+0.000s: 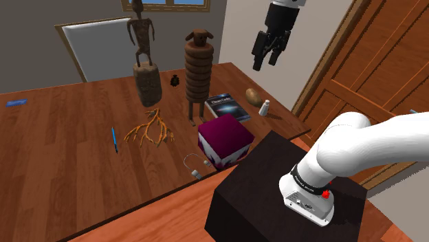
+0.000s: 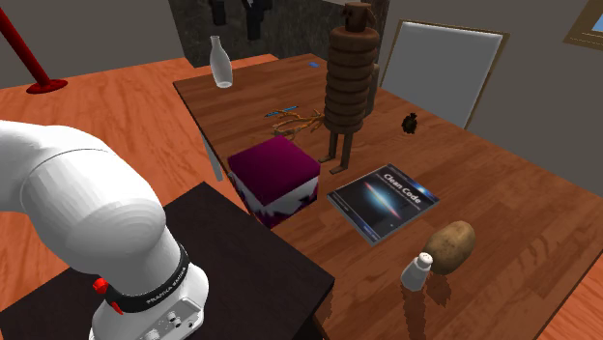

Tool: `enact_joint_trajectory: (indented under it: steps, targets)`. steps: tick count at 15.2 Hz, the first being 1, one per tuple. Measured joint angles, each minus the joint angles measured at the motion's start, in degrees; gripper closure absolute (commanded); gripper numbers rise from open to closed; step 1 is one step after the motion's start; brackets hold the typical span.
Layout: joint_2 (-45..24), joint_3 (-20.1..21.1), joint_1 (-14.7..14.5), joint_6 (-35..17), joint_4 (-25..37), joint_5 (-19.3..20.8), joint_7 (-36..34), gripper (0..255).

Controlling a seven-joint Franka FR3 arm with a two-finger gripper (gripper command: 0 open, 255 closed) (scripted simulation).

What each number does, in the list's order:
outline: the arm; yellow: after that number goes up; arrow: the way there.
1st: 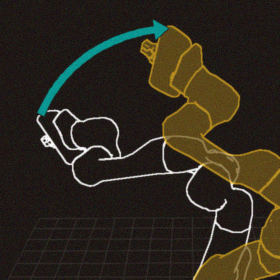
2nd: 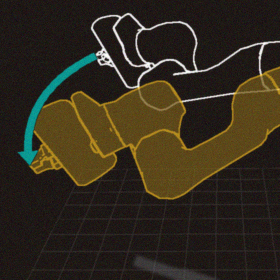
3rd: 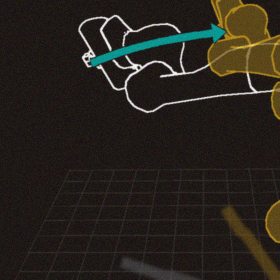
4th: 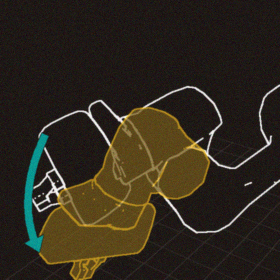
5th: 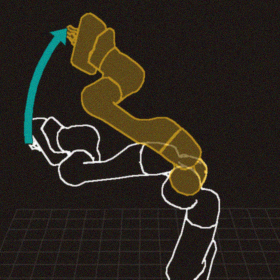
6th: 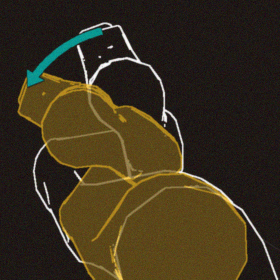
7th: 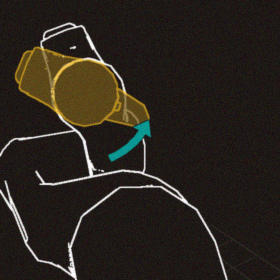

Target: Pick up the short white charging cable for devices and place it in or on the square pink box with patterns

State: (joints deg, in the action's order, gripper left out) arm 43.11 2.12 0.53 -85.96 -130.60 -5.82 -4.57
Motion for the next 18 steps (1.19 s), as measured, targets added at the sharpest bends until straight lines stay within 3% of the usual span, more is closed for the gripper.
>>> enact_joint_trajectory:
  steps: [3,7,18]
  targets:
    - [0.2,0.8,-0.3,-2.1,-2.2,-0.5,-0.5,0]
    - [0.0,3.0,-1.2,-8.7,-8.4,-1.7,-1.3,0]
    - [-9.0,10.8,-4.6,-31.7,-21.5,-6.1,-4.6,0]
